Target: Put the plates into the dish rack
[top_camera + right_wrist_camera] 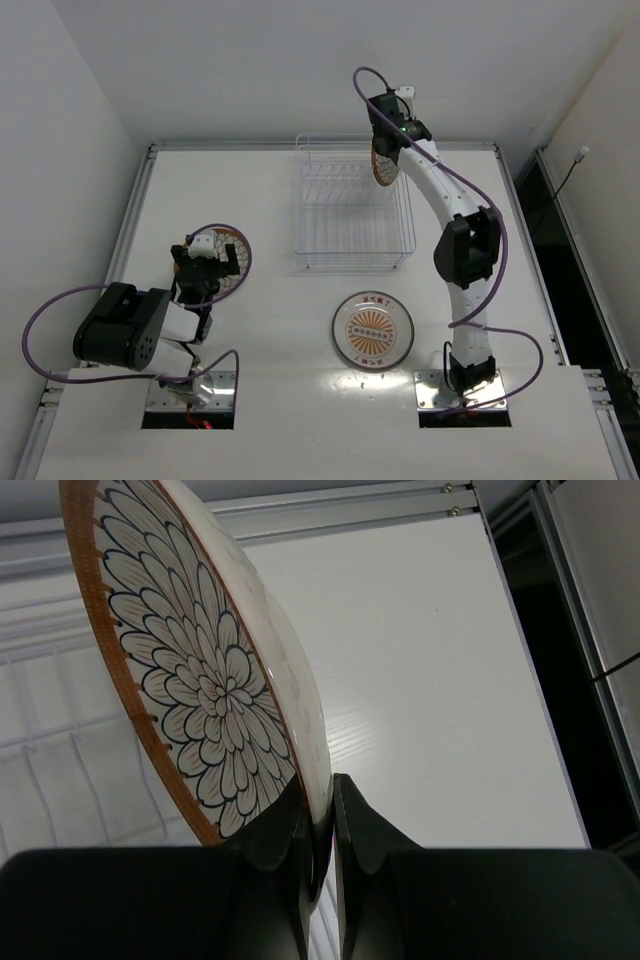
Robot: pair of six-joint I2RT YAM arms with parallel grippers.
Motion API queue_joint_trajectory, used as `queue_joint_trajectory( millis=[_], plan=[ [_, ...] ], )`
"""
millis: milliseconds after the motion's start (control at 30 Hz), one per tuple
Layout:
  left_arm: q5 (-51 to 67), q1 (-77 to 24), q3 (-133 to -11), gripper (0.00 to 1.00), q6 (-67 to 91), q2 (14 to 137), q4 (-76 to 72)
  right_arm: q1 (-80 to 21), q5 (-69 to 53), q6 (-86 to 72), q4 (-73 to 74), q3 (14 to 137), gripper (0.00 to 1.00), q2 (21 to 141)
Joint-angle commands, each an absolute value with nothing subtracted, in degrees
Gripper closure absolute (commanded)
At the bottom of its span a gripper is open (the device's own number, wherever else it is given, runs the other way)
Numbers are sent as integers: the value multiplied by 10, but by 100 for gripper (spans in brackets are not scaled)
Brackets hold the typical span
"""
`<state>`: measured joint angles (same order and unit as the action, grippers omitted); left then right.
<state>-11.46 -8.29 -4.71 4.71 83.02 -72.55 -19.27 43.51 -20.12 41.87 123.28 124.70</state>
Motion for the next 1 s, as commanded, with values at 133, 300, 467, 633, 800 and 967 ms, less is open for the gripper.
queue_joint_trajectory(
  millis=[133, 300, 467, 633, 800, 967],
  plan=[
    [-111, -86, -58, 0, 47, 824, -773, -242, 500, -204, 374, 1201, 100, 1245],
    [-118, -91, -80, 0, 47, 808, -708, -266, 495, -219, 384, 1169, 100, 1251],
    [-75, -109, -243, 0, -7, 787, -455, -279, 461, -236, 378, 1135, 100, 1239],
    [-42, -115, -288, 0, 8, 778, -393, -284, 424, -243, 383, 1112, 100, 1233],
    [-62, -120, -265, 0, 29, 720, -429, -284, 375, -270, 398, 1083, 100, 1233],
    [-82, -120, -237, 0, 54, 650, -463, -279, 304, -281, 377, 1039, 100, 1223]
  ],
)
